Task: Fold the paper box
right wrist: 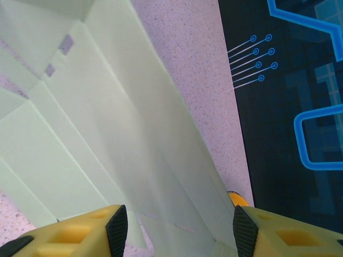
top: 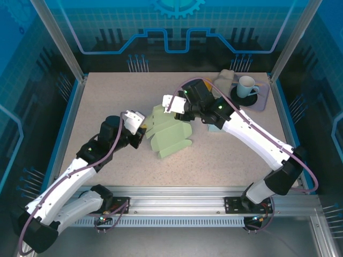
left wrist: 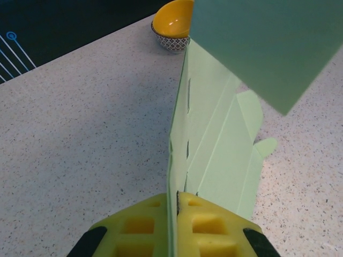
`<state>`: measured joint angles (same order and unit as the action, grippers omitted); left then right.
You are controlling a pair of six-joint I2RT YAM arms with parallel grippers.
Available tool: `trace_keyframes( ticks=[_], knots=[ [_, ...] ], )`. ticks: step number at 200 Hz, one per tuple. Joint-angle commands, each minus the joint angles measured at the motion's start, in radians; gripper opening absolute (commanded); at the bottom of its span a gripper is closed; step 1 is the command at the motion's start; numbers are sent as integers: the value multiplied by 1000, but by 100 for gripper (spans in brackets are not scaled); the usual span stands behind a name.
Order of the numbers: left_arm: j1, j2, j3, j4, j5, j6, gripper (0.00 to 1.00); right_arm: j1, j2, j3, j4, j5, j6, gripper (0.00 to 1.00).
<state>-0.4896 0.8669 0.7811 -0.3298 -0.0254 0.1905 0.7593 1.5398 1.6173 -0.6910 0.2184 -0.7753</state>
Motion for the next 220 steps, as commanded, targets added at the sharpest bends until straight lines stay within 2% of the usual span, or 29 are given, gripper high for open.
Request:
trace_keyframes(
  ticks=[1, 100, 119, 136, 167, 220],
  knots=[
    [-10, -7, -18, 10, 26, 24, 0, -15, 2, 49, -82, -25, -408, 56],
    [-15, 10, -13, 9, 40, 26, 0, -87, 7, 42, -116, -30, -555, 55],
    [-18, 11, -13, 6, 40, 27, 0, -87, 21, 57, -125, -37, -555, 49],
    [-22, 10, -14, 5, 36, 29, 0, -87, 34, 69, -148, -45, -558, 47],
    [-24, 9, -14, 3, 35, 31, 0, -86, 45, 82, -174, -53, -565, 36],
    [-27, 9, -13, 0, 35, 32, 0, -77, 45, 86, -215, -80, -573, 35]
  ],
)
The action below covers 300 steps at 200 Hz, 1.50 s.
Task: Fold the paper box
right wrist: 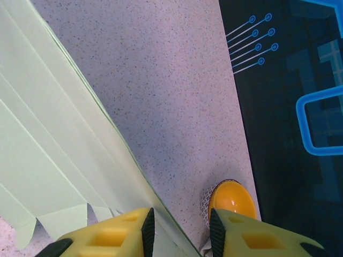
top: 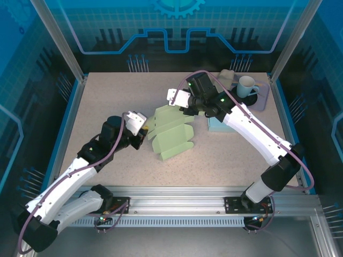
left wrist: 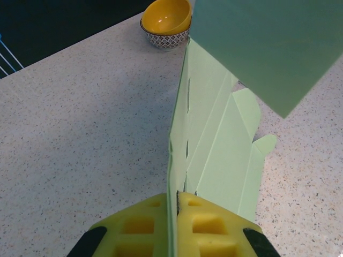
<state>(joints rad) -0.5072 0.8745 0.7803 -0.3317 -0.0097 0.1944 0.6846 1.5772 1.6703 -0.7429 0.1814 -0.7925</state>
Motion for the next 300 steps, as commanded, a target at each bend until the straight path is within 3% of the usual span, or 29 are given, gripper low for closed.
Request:
trace_keyframes(
  ticks=[1, 83, 183, 198, 211, 241, 300],
  knots=[
    [-9, 2, -12, 2, 19, 28, 0, -2, 7, 33, -164, -43, -556, 35],
    [-17, -2, -12, -3, 15, 32, 0, 18, 24, 43, -206, -45, -571, 32],
    [-19, -16, -16, 1, 7, 33, 0, 41, 37, 23, -234, -29, -591, 21],
    [-19, -18, -15, 2, 9, 32, 0, 38, 37, 15, -224, -27, -593, 22],
    [-21, -20, -16, 2, 12, 30, 0, 41, 35, 2, -193, -12, -593, 30],
    [-21, -21, -18, 3, 22, 31, 0, 41, 41, 11, -192, -7, -605, 30],
    [-22, -25, -21, 7, 16, 31, 0, 41, 39, 17, -222, -23, -602, 15]
  ],
)
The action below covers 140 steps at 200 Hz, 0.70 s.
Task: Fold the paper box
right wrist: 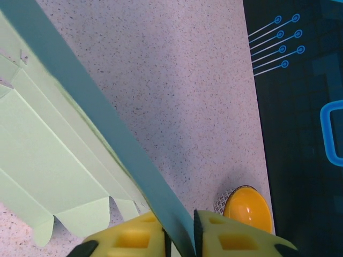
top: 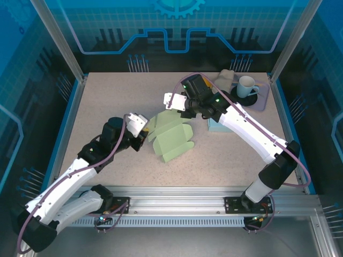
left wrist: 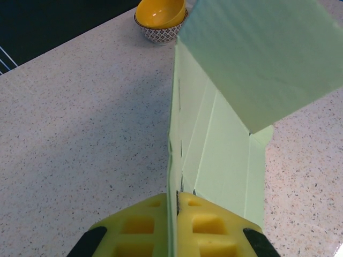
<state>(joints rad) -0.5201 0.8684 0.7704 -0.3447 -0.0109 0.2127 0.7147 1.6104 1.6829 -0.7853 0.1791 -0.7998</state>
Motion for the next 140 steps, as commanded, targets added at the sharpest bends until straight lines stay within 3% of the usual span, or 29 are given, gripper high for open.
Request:
trace_keyframes(
  ticks=[1, 24, 39, 71, 106, 140],
  knots=[
    [-9, -20, -11, 20, 17, 13, 0, 11, 5, 5, -181, -21, -595, 15],
    [-8, -20, -11, 21, 17, 7, 0, 10, 1, -5, -184, -23, -580, 0],
    [-9, -24, -4, 11, 26, -16, 0, 10, -3, 5, -205, -24, -564, 0],
    [-21, -53, 54, -61, 49, -56, 21, -6, -31, 67, -353, -38, -514, 0],
    [-21, -167, 12, 25, -88, -76, 35, -35, -101, 33, -420, 1, -479, 0],
    [-15, -194, 3, 46, -312, -142, 39, -70, -189, -129, -346, 16, -533, 0]
  ],
)
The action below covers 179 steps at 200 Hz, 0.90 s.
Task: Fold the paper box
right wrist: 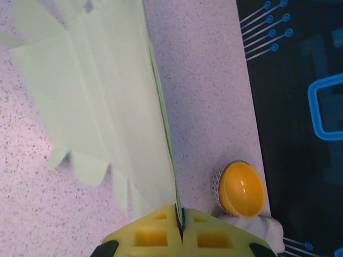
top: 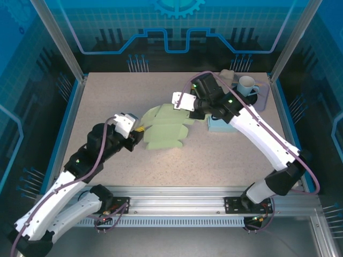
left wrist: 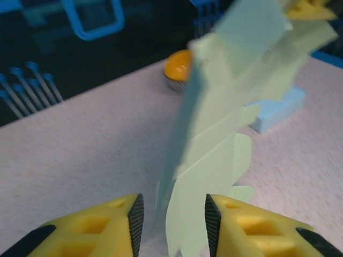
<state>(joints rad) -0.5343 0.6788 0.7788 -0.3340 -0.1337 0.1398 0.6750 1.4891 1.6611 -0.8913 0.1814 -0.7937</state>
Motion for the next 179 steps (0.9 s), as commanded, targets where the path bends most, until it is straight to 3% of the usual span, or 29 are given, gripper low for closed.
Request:
trace_keyframes(
  ticks=[1, 27, 55, 88, 131, 179],
  knots=[
    [1, -4, -4, 34, -191, -73, 39, -32, -70, -113, -234, 14, -541, 0],
    [35, 23, 45, -26, -187, -230, 39, -61, -88, -183, -182, -5, -583, 0],
    [60, 48, 27, -18, -182, -389, 39, -93, -69, -143, -201, -40, -703, 0],
    [69, 104, 15, 22, -178, -415, 39, -101, -46, -38, -270, -70, -752, 0],
    [69, 224, -15, 101, -108, -428, 39, -94, 17, -112, -237, -54, -781, 0],
    [70, 251, -82, 170, -138, -447, 38, -45, 125, -181, -167, -12, -757, 0]
  ],
)
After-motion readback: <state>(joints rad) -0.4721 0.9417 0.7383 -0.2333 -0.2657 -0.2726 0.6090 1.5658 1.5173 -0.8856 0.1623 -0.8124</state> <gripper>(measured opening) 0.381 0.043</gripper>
